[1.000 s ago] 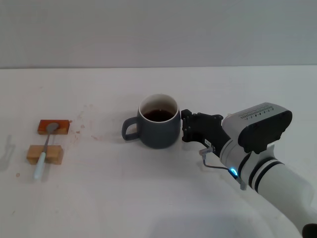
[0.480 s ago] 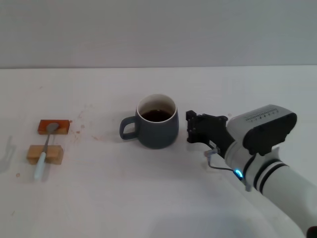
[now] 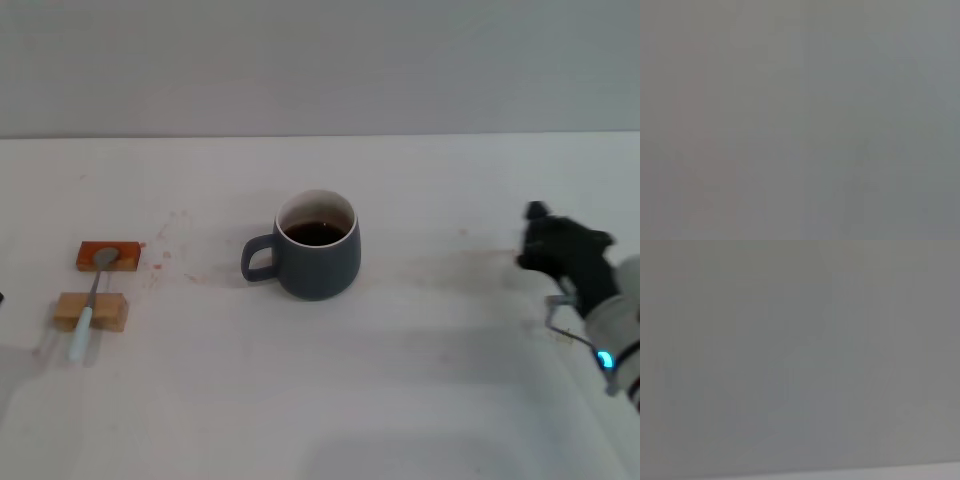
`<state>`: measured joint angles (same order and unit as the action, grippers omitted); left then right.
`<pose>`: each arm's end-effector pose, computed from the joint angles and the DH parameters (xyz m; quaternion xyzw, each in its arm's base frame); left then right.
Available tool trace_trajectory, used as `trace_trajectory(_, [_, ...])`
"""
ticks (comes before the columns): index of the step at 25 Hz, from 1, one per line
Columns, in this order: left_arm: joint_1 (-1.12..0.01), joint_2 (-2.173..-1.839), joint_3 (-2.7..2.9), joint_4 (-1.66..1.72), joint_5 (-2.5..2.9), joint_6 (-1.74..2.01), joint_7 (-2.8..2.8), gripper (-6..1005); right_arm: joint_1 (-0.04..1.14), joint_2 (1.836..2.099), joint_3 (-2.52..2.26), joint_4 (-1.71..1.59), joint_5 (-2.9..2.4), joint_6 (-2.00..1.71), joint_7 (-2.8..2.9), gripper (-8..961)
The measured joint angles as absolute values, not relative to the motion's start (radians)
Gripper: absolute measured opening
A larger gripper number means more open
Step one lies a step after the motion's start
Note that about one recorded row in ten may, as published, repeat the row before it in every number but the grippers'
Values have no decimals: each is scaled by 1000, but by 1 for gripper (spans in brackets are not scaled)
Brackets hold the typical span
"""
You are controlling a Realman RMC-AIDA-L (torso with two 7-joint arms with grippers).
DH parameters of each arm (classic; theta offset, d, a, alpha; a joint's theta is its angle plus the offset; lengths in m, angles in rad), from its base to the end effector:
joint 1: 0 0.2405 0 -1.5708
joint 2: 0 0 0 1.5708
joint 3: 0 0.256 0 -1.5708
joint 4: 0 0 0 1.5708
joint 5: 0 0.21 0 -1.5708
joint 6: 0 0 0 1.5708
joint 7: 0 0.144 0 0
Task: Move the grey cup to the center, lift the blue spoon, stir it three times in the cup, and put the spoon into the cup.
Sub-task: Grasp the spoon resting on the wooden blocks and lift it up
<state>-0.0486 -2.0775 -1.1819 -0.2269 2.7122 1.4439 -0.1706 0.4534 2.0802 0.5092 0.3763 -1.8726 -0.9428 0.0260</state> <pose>-0.3771 0.2057 0.0117 -0.6435 -0.2234 -0.3078 0.6643 0.3034 0.3321 -0.0715 -0.7134 0.3253 0.2765 0.5556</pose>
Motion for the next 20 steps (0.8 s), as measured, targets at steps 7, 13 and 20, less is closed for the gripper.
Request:
trace_trajectory(7, [2,-2074,-1065,-278,2712,1447,-172,838,406,2079,589,342,-1872,-980,24,-1])
trace_trajectory(13, [-1,-2077,-986,-284,2712,1398,-167,837,374,2078,630,332,-1871,-1046,24,-1])
trace_trajectory(20, [-15,-2078,-949,-284,2712,1314,-172,838,367,2077,654,326,-1871,-1048,23,-1])
